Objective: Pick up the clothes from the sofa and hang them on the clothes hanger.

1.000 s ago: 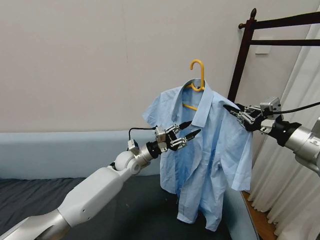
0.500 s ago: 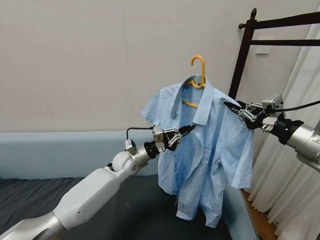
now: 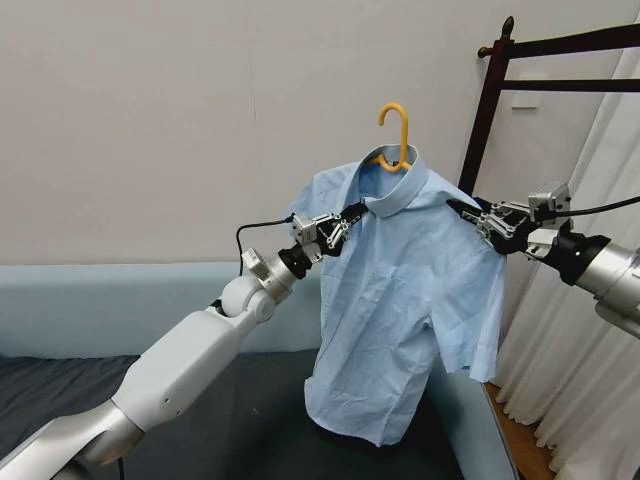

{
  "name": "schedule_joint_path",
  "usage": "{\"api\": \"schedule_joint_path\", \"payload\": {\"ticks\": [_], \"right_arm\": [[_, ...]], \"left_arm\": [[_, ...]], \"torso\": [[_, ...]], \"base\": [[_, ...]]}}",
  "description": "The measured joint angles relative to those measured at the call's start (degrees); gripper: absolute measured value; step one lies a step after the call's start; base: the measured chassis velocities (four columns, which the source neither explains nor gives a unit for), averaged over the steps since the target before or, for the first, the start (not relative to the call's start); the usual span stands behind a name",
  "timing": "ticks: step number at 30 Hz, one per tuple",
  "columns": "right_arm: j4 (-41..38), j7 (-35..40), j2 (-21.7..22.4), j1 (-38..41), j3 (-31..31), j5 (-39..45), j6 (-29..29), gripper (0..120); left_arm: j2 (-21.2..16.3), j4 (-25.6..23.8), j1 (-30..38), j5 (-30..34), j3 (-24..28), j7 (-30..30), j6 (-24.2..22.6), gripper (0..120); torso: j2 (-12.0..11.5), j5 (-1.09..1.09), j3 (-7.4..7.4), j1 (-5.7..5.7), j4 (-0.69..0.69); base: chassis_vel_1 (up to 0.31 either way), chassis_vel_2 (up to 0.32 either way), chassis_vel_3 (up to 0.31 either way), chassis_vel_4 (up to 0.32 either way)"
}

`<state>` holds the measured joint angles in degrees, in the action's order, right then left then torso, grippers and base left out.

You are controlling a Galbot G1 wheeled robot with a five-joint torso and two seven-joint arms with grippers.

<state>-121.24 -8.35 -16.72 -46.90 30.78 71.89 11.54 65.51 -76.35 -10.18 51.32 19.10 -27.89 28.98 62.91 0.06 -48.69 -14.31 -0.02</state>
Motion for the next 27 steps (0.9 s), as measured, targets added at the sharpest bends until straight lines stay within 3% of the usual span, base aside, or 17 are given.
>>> {"api": "schedule_joint_path", "payload": {"ticks": [4,9,17,21,27], "right_arm": [[-1.27,1.91,0.37,-0.04,0.46,4.95,0.54,8],[-1.62,3.91,1.17,-0.23,0.99,5.13,1.45,8],[-1.21,13.18,2.30,-0.03,1.99,-0.01,6.69,8],[-1.22,19.64,2.02,-1.63,4.73,-0.52,10.94,8],[-0.78,24.51,1.48,-0.46,5.64,0.94,12.25,8]], "left_arm": [[0.29,-0.15,-1.09,-1.51,0.26,1.09,0.17,0],[-0.29,-1.64,-2.24,-1.90,0.03,3.58,0.75,0],[-4.19,-6.78,-9.09,-2.90,-4.66,4.56,0.81,26],[-7.45,-11.15,-19.17,-4.40,-11.58,3.46,1.12,45],[-9.91,-14.48,-29.67,-5.49,-18.41,1.88,2.30,62]], "torso": [[0.00,0.00,0.00,0.00,0.00],[0.00,0.00,0.00,0.00,-0.01],[0.00,0.00,0.00,0.00,-0.01],[0.00,-0.01,0.01,0.00,0.01],[0.00,-0.01,0.01,0.00,0.01]], "base": [[0.000,0.000,0.000,0.000],[0.000,0.000,0.000,0.000],[0.000,0.000,0.000,0.000],[0.000,0.000,0.000,0.000],[0.000,0.000,0.000,0.000]]}}
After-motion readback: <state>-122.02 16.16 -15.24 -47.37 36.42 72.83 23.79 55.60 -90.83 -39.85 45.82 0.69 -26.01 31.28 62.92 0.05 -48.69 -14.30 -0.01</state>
